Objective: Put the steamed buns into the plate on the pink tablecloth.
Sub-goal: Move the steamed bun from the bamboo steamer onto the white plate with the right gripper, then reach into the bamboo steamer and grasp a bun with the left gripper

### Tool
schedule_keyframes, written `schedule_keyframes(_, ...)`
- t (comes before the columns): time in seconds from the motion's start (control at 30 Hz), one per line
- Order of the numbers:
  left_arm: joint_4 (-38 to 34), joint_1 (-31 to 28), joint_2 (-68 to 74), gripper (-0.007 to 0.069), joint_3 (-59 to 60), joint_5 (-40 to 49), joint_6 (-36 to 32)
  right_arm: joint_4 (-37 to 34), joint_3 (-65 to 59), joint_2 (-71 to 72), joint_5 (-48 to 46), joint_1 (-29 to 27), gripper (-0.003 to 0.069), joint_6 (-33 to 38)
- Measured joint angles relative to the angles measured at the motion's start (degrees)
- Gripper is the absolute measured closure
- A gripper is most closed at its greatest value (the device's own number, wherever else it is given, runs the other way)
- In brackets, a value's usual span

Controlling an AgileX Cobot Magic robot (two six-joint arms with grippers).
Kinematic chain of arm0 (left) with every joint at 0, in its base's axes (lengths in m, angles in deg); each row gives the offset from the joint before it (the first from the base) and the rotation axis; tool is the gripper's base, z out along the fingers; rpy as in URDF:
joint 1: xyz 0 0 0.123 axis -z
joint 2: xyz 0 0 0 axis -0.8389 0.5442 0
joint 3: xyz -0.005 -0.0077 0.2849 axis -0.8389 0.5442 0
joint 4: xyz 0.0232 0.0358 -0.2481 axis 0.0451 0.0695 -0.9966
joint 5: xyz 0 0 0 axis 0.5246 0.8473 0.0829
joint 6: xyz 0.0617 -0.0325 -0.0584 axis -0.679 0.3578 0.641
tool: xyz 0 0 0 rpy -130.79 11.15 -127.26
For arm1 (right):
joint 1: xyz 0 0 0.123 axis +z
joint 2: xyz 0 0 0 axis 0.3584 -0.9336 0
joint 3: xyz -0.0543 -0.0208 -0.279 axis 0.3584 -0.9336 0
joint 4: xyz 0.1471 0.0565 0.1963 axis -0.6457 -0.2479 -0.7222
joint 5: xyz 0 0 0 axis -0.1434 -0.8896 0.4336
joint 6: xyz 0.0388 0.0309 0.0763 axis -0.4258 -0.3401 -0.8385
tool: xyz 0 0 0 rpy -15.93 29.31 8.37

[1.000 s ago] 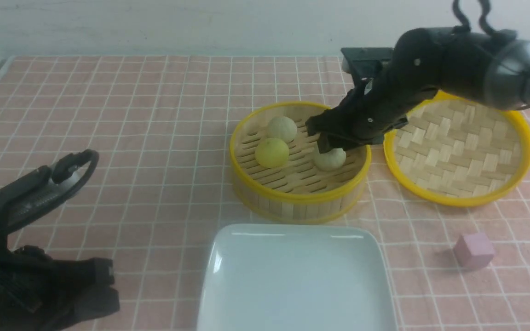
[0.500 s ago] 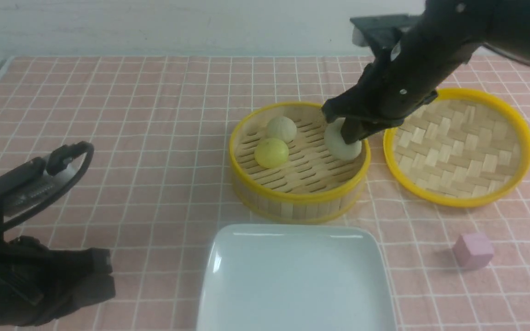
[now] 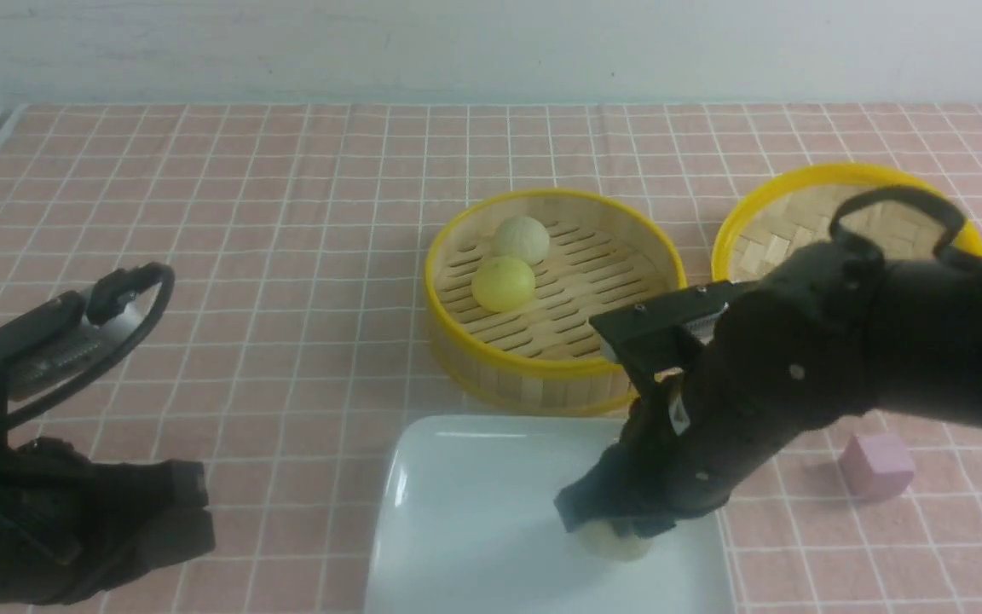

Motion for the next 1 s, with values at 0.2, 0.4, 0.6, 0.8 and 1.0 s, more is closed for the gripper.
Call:
schedule_keyframes(0.2, 1.72, 0.00, 0.00, 0.0560, 0.00, 0.00, 0.00, 3.19, 2.07, 0.26, -2.71, 0.10, 0.0286, 0.15)
schedule_keyframes(0.4, 3.11, 0.00, 0.00, 0.0555, 0.00, 0.05, 0.00, 10.77, 7.86, 9.11, -18.12, 0.10, 0.0445, 1.30)
schedule_keyframes(0.6, 4.88, 0.00, 1.91, 0.0553, -1.58, 2.08, -0.74, 14.58, 7.55, 26.92, -31.11, 0.10, 0.0658, 1.45)
schedule_keyframes(0.8, 3.42, 0.89, 11.38, 0.0552, -13.03, 9.80, -3.11, 14.63, -2.88, 46.84, -31.54, 0.10, 0.0669, 0.41)
schedule_keyframes(1.0, 2.26, 11.85, 26.51, 0.0549, -30.50, 11.16, -5.61, 17.00, -17.93, 65.51, -20.10, 0.10, 0.0664, 0.22)
